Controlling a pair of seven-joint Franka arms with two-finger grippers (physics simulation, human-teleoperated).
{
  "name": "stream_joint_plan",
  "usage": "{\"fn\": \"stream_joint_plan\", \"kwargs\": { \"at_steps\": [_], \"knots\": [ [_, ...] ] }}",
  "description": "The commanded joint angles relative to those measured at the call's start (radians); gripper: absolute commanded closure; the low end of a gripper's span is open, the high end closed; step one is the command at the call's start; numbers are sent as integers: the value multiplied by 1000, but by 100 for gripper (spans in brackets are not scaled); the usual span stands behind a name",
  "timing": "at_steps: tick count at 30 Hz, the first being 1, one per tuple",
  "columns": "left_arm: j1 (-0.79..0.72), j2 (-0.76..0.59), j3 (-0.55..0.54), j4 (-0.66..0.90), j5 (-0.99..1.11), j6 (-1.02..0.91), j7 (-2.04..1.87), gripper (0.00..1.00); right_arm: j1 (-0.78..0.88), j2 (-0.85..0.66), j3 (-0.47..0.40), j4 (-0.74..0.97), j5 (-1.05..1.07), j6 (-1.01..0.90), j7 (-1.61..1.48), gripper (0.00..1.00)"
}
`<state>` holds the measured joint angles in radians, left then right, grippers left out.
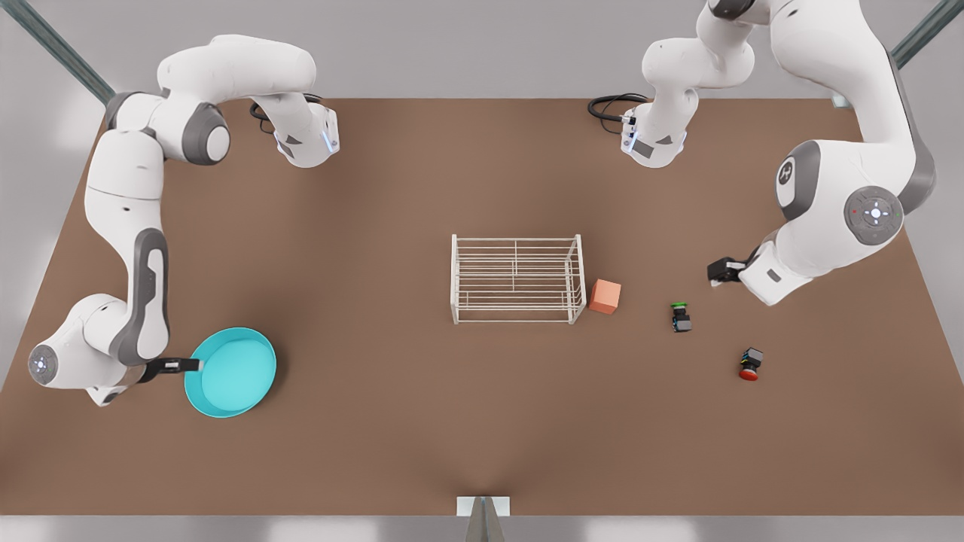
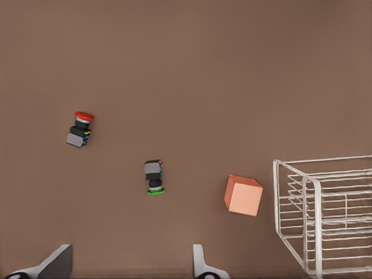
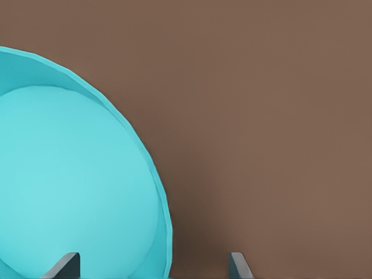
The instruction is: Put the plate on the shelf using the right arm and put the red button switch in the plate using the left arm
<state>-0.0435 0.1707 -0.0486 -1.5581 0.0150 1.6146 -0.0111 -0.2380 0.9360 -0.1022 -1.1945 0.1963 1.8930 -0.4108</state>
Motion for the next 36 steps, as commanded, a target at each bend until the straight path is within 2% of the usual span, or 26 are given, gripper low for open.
{"fn": "stream_joint_plan", "kwargs": {
  "at_steps": [1, 11, 16, 19, 23, 24, 30, 33, 36],
  "knots": [
    [-1, -2, -13, 3, -6, -36, -9, 0, -4, 6, 1, 1, 3, 21, -131, 4],
    [-2, 9, -25, 1, 3, -7, -9, 0, -12, 21, 4, 29, 60, 95, -63, 5],
    [-1, 0, -25, 7, 8, -10, -9, 0, -11, 37, 6, 27, 61, 110, -51, 12],
    [-1, -2, -25, 6, 8, -13, -9, 0, -11, 55, 7, 27, 78, 123, -51, 13],
    [-2, -2, -25, 6, 10, -10, -9, 0, -11, 60, 9, 27, 78, 127, -52, 28],
    [-1, -2, -25, 7, 8, -7, -9, 0, -11, 58, 10, 27, 78, 124, -54, 35],
    [-2, -2, -27, 4, 25, 8, -9, 0, -3, 50, 12, 26, 86, 107, -54, 51],
    [-1, 6, -25, -5, 37, 25, -6, 0, -9, 53, 10, 24, 81, 107, -57, 51],
    [1, 10, -25, -20, 37, 41, -4, 0, -9, 55, 10, 23, 80, 107, -62, 64]
  ]
}}
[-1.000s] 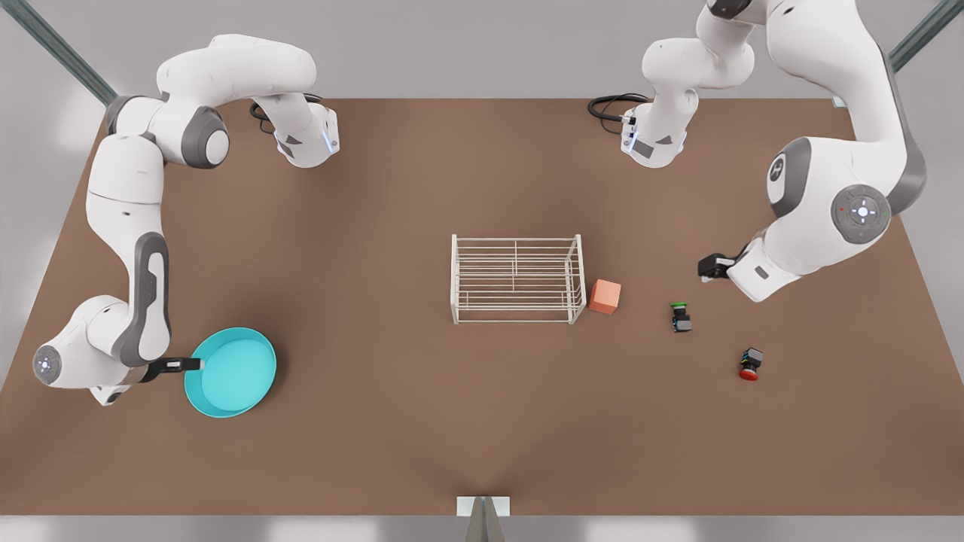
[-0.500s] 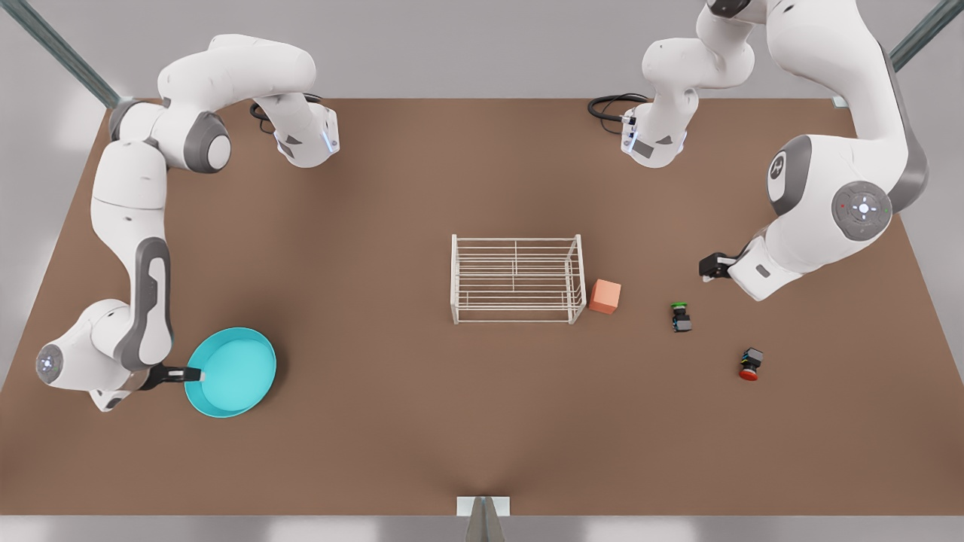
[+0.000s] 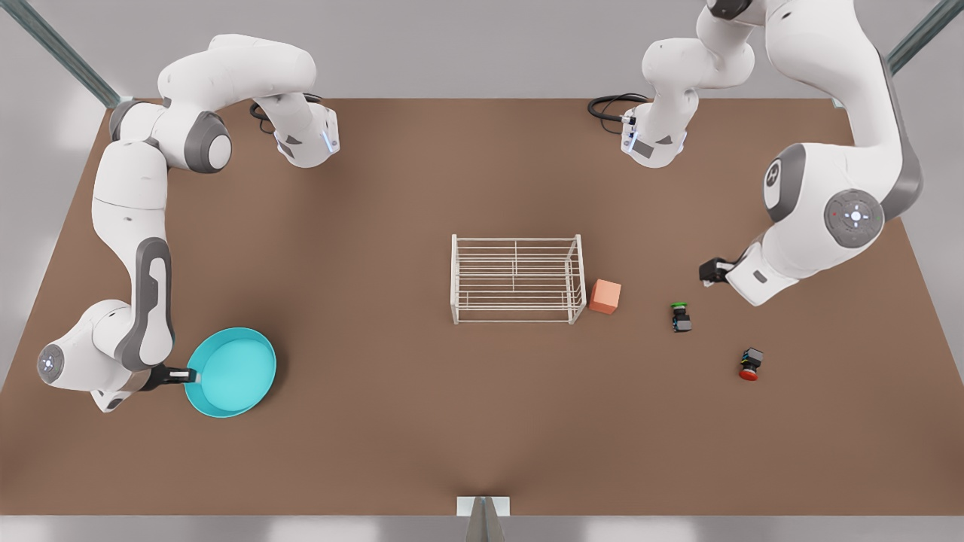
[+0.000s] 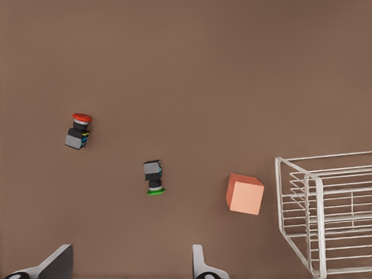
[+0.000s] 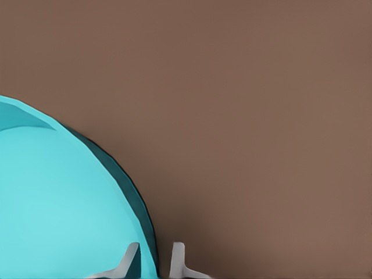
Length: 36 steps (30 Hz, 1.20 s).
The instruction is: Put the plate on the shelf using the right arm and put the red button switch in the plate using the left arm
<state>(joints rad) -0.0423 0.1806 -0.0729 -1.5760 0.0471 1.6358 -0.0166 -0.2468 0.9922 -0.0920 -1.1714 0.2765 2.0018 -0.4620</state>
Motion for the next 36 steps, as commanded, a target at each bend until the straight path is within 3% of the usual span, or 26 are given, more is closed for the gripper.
{"fn": "stream_joint_plan", "kwargs": {
  "at_steps": [1, 5, 17, 31, 33, 36],
  "knots": [
    [9, 0, 1, -4, 5, 29, 29, 0, 0, -1, 0, 1, 0, -2, -12, 67],
    [9, 3, 4, -22, 5, 45, 33, 0, -2, -6, -2, 1, 3, -23, -14, 76],
    [-5, -38, -8, -28, 3, -4, 27, 0, 1, -87, 0, -1, 61, -167, -30, 79],
    [-7, -35, -21, -22, 5, -4, 26, 0, 8, -236, 167, -119, 168, -261, -30, 79],
    [4, 7, -19, -18, 25, 59, 96, 0, 24, -265, 189, -133, 171, -278, -27, 78],
    [180, 112, -15, -18, 23, 266, 470, 0, 77, -299, 206, -151, 194, -317, -23, 78]
  ]
}}
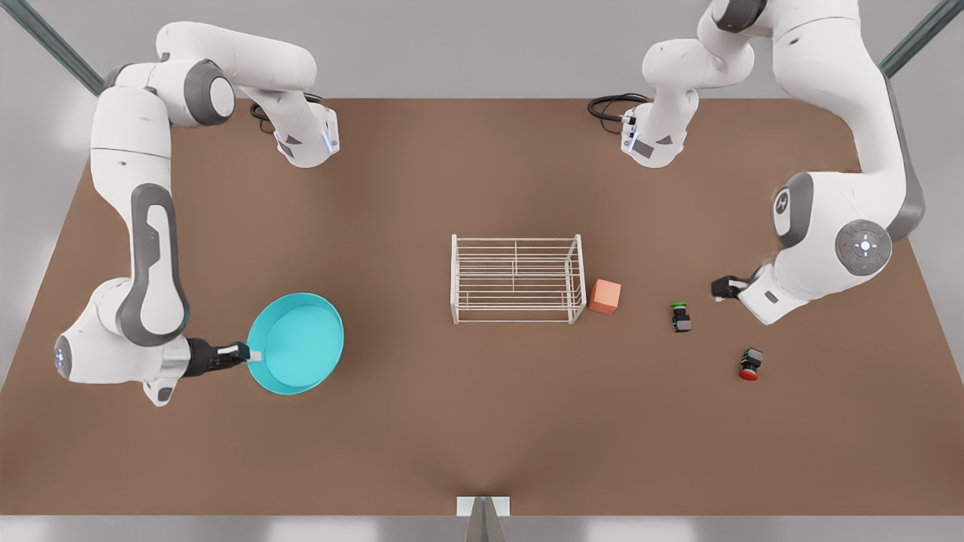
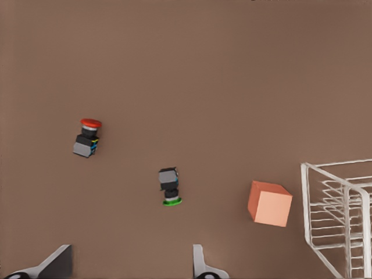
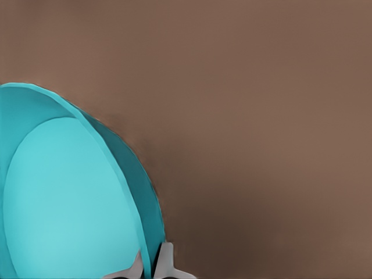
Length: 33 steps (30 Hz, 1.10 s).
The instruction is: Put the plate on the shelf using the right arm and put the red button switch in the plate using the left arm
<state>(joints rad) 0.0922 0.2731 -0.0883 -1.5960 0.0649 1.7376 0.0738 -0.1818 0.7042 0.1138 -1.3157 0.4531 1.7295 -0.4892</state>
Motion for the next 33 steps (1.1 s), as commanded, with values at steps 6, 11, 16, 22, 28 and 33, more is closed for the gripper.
{"fn": "stream_joint_plan", "kwargs": {
  "at_steps": [6, 11, 16, 22, 28, 33],
  "knots": [
    [141, 201, 1, -7, 7, 431, 784, 0, 113, -94, 27, -65, 55, -91, 104, 78],
    [150, 264, 1, -90, 22, 626, 876, 0, 214, -147, 29, -126, 85, -58, 213, 78],
    [204, 337, 10, -96, 21, 706, 867, 0, 320, -157, 29, -138, 125, 27, 308, 77],
    [233, 363, 9, -167, -57, 781, 862, 0, 444, -161, 29, -140, 148, 105, 411, 77],
    [232, 368, 9, -219, -57, 853, 839, 0, 565, -169, 29, -138, 145, 173, 592, 77],
    [222, 413, 1, -219, -59, 936, 831, 0, 657, -192, 30, -232, 142, 314, 693, 77]
  ]
}}
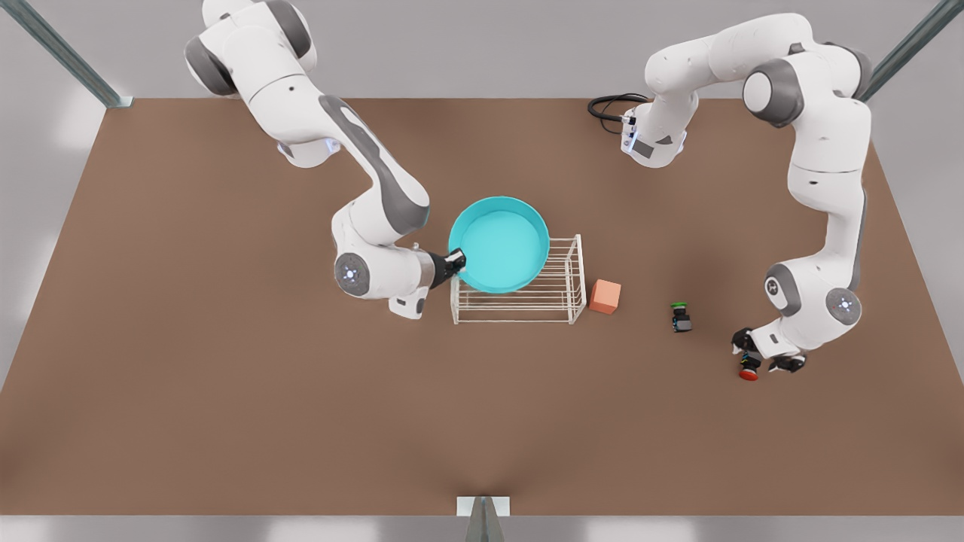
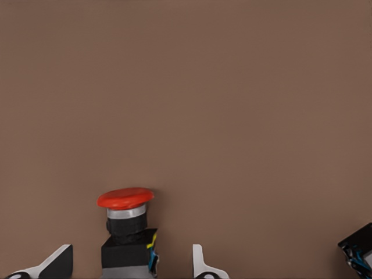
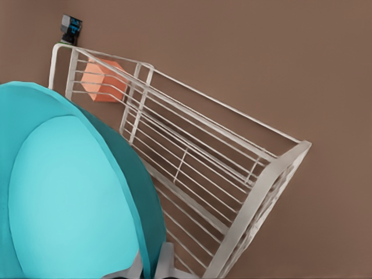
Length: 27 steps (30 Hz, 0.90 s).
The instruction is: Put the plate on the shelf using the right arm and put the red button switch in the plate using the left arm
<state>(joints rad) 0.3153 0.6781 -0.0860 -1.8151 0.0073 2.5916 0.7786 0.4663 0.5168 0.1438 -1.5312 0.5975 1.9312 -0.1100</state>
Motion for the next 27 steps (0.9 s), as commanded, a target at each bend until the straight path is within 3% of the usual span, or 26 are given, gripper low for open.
{"fn": "stream_joint_plan", "kwargs": {
  "at_steps": [1, 4, 5, 6, 9, 15, 19, 20, 21, 22, 25, 27],
  "knots": [
    [-1, 11, -1, 0, -1, 87, 126, 0, 11, -6, 0, -32, -2, 130, 316, 77],
    [1, 23, 0, 0, -1, 108, 131, 0, 48, -4, 0, -49, 4, 215, 349, 77],
    [1, 23, 0, 0, -1, 108, 130, 6, 54, -3, 0, -44, 24, 230, 362, 76],
    [1, 23, 0, 0, -1, 108, 128, 25, 63, -1, 0, -43, 27, 238, 362, 76],
    [-2, 23, 0, 0, 0, 110, 117, 57, 78, 17, 0, -32, 33, 281, 377, 74],
    [-15, -6, 0, 5, 0, 87, 93, 57, 80, 20, 2, -56, 22, 284, 371, 74],
    [-91, -92, 0, 66, 13, -117, -114, 57, 80, -14, 0, -135, 19, 319, 363, 72],
    [-127, -106, 0, 114, 14, -205, -202, 57, 78, -18, 0, -136, 21, 319, 365, 47],
    [-163, -110, 0, 161, 14, -287, -277, 57, 78, -20, 0, -136, 28, 318, 377, 6],
    [-220, -133, -1, 184, 16, -364, -419, 57, 78, -37, 0, -135, 31, 315, 375, 0],
    [-467, -175, -3, 266, 56, -577, -905, 57, 69, -204, -16, -93, 68, 246, 375, 0],
    [-603, -195, -3, 270, 54, -634, -1162, 57, 71, -254, -154, -4, -79, 33, 349, 0]
  ]
}}
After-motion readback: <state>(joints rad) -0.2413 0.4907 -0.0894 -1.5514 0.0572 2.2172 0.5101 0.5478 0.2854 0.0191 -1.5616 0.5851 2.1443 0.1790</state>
